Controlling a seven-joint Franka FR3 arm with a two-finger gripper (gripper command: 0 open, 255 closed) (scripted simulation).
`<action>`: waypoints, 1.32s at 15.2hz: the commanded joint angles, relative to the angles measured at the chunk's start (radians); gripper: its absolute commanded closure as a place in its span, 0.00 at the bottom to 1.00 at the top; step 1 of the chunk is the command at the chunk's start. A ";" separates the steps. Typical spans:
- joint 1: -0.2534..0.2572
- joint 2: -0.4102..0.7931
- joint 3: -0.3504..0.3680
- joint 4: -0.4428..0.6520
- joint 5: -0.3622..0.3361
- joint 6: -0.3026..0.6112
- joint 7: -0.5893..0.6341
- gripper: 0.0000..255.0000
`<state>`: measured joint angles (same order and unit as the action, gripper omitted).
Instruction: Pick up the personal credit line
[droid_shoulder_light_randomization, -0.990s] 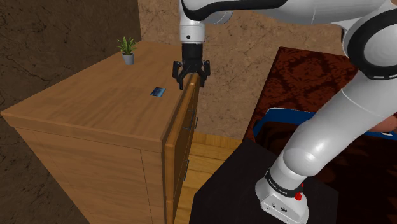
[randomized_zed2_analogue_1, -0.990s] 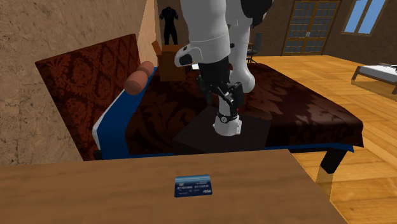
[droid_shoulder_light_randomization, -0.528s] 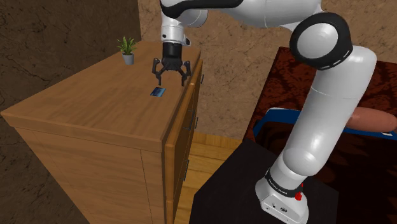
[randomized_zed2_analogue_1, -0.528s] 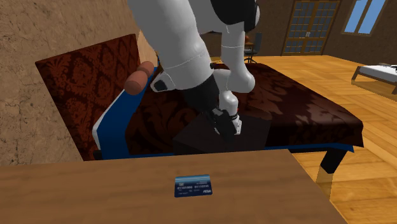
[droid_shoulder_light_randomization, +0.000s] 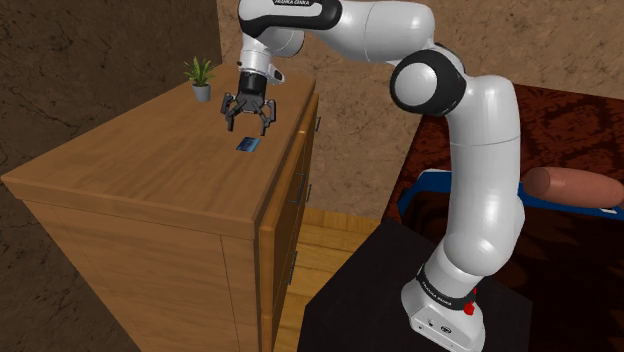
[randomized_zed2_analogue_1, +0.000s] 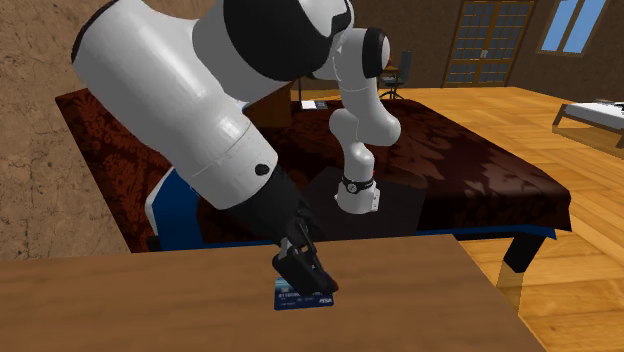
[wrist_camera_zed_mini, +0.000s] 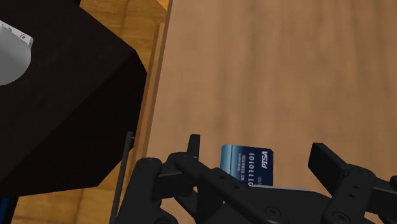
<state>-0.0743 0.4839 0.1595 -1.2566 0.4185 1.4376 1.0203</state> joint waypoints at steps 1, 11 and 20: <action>0.000 0.024 -0.002 0.008 0.007 0.014 0.011 0.00; 0.002 0.024 -0.005 -0.065 0.006 0.080 -0.020 1.00; 0.002 0.024 -0.004 -0.038 0.006 0.056 -0.008 1.00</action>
<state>-0.0720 0.5099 0.1556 -1.3002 0.4244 1.5006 1.0086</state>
